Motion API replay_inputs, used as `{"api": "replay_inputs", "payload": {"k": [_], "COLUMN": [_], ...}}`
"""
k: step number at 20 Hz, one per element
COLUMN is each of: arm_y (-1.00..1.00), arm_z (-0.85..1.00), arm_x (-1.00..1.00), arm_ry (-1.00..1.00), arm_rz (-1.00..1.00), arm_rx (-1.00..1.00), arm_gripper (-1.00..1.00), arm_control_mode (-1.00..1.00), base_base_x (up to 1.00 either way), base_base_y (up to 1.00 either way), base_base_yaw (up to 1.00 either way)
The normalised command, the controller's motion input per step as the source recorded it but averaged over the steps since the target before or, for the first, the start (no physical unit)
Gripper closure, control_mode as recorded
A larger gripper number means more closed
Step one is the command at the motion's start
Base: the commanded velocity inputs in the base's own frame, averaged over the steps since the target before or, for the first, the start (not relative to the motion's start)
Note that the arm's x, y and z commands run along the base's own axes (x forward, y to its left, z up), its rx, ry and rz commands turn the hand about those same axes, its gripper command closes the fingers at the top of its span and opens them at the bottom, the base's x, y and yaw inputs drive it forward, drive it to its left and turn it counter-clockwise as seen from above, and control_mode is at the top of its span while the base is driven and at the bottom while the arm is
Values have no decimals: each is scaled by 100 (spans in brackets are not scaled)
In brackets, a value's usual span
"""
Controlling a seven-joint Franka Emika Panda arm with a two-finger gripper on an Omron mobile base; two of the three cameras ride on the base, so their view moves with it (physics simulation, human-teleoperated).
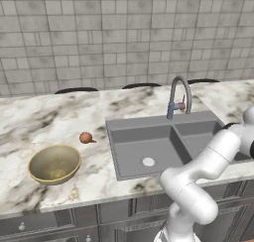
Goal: Remove the squash and onion from the sink. Then move the bowl and cup from the counter to the sink for washing.
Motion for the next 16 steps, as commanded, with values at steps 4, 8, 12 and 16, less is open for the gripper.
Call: {"api": "replay_inputs", "payload": {"k": [4,8,12,16], "arm_y": [37,41,49,52], "arm_z": [13,4,2,0], "arm_x": [0,0,-1,0], "arm_ry": [-14,-12,-17,-15], "arm_rz": [0,0,0,0], "arm_rx": [7,1,0,0], "arm_gripper": [100,100,100,100], "arm_control_mode": [-100,-100,-100,-100], "base_base_x": [0,0,0,0], "base_base_y": [0,0,0,0], "base_base_yaw": [0,0,0,0]}}
